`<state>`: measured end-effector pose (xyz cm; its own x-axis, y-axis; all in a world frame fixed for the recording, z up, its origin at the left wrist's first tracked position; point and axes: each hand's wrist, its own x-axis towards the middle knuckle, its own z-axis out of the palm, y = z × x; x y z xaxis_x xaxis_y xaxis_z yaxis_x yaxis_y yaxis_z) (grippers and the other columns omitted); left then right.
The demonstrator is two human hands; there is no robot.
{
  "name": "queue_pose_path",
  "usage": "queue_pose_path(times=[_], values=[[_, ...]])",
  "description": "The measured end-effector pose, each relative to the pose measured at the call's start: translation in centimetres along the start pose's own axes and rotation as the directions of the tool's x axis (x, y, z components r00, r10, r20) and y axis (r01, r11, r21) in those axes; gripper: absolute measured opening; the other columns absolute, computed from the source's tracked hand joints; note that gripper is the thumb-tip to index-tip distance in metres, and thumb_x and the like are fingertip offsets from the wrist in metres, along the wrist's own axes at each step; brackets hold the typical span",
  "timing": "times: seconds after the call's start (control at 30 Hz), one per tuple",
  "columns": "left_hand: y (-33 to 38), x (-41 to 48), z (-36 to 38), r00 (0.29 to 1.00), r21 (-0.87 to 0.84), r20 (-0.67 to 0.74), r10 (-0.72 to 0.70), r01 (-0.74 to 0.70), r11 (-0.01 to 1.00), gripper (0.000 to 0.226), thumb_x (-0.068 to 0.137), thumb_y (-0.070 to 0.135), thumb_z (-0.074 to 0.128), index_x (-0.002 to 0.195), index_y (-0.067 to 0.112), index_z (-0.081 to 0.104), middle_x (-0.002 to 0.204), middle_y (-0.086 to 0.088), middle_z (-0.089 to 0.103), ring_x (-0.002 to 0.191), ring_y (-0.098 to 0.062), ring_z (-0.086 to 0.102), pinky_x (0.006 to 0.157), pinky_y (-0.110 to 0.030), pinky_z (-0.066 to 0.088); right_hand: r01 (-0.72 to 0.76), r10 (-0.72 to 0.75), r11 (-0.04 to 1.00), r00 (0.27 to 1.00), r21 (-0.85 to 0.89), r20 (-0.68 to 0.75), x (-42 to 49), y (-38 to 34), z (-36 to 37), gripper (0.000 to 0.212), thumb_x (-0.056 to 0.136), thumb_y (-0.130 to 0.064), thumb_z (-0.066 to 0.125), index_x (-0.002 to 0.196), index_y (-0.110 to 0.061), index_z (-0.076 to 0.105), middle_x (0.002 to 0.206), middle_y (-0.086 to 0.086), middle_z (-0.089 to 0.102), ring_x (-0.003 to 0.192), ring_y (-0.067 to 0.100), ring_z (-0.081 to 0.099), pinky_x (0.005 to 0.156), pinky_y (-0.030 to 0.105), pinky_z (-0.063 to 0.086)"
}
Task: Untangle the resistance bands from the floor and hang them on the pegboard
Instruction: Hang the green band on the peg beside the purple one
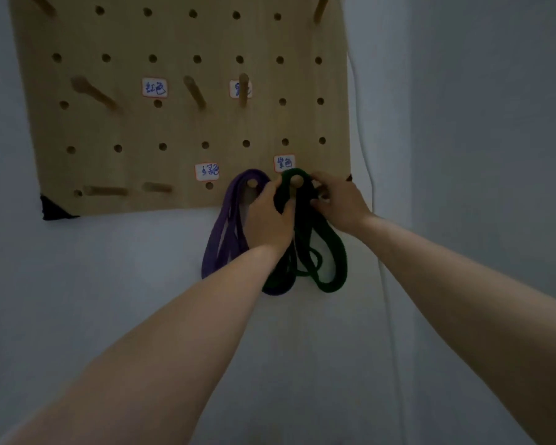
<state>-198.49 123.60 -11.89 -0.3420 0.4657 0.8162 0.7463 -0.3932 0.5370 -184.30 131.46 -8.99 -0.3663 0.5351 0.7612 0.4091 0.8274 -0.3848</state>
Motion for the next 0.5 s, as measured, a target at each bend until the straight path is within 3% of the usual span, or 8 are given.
queue_pose_path(times=[0.1,0.17,0.27,0.37,0.43,0.5], values=[[0.4,-1.3,-0.8,0.997,0.076,0.06,-0.039,0.034,0.997,0.059,0.095,0.023,0.062,0.15,0.031,0.044,0.144,-0.001,0.055,0.132,-0.021,0.051,0.106,-0.044,0.047,-0.081,0.074,0.994,0.991,0.068,0.108,-2.4,-0.2,0.7,0.074,0.092,-0.017,0.068,0.154,-0.031,0.032,0.135,0.001,0.059,0.113,0.018,0.059,0.09,0.029,0.052],[0.5,-3.0,-2.0,0.997,0.03,0.063,-0.035,0.033,0.999,0.055,0.094,0.021,0.063,0.146,0.028,0.049,0.14,0.0,0.058,0.13,-0.021,0.053,0.105,-0.041,0.047,-0.113,0.101,0.989,0.987,0.096,0.123,-4.7,-0.7,0.9,0.077,0.09,-0.018,0.071,0.154,-0.03,0.031,0.14,0.002,0.054,0.115,0.019,0.057,0.09,0.029,0.05],[0.2,-6.7,-4.7,0.994,0.016,0.066,-0.092,0.091,0.996,0.053,0.091,0.024,0.068,0.142,0.023,0.054,0.14,0.002,0.059,0.129,-0.015,0.053,0.102,-0.028,0.042,-0.075,0.073,0.997,0.99,0.011,0.124,-8.9,-1.8,1.4,0.064,0.089,-0.021,0.072,0.147,-0.02,0.045,0.136,0.005,0.051,0.103,0.013,0.054,0.083,0.022,0.045],[-0.5,-10.9,-7.9,0.969,0.004,0.198,-0.145,0.147,0.989,0.049,0.088,0.02,0.074,0.135,0.021,0.059,0.133,0.005,0.061,0.117,-0.011,0.059,0.097,-0.021,0.048,-0.013,0.013,1.0,0.947,-0.002,0.321,-13.6,-2.9,1.4,0.039,0.091,-0.02,0.07,0.129,-0.017,0.062,0.117,0.001,0.063,0.087,0.004,0.061,0.078,0.016,0.048],[-1.2,-13.8,-10.4,0.908,0.018,0.382,-0.173,0.18,0.984,0.036,0.089,0.019,0.075,0.123,0.024,0.066,0.12,0.01,0.067,0.103,-0.006,0.065,0.087,-0.017,0.054,0.006,-0.007,1.0,0.877,0.004,0.481,-16.7,-3.6,1.4,0.028,0.093,-0.024,0.069,0.121,-0.018,0.067,0.103,-0.005,0.069,0.086,0.004,0.065,0.078,0.02,0.053],[-2.2,-17.0,-12.8,0.768,0.057,0.595,-0.239,0.256,0.965,0.024,0.09,0.02,0.075,0.113,0.026,0.07,0.108,0.008,0.073,0.097,-0.005,0.069,0.089,-0.024,0.058,-0.007,0.014,1.0,0.816,-0.015,0.578,-19.6,-4.1,1.8,0.026,0.093,-0.029,0.069,0.118,-0.02,0.069,0.099,-0.007,0.07,0.086,0.004,0.066,0.077,0.019,0.055]])
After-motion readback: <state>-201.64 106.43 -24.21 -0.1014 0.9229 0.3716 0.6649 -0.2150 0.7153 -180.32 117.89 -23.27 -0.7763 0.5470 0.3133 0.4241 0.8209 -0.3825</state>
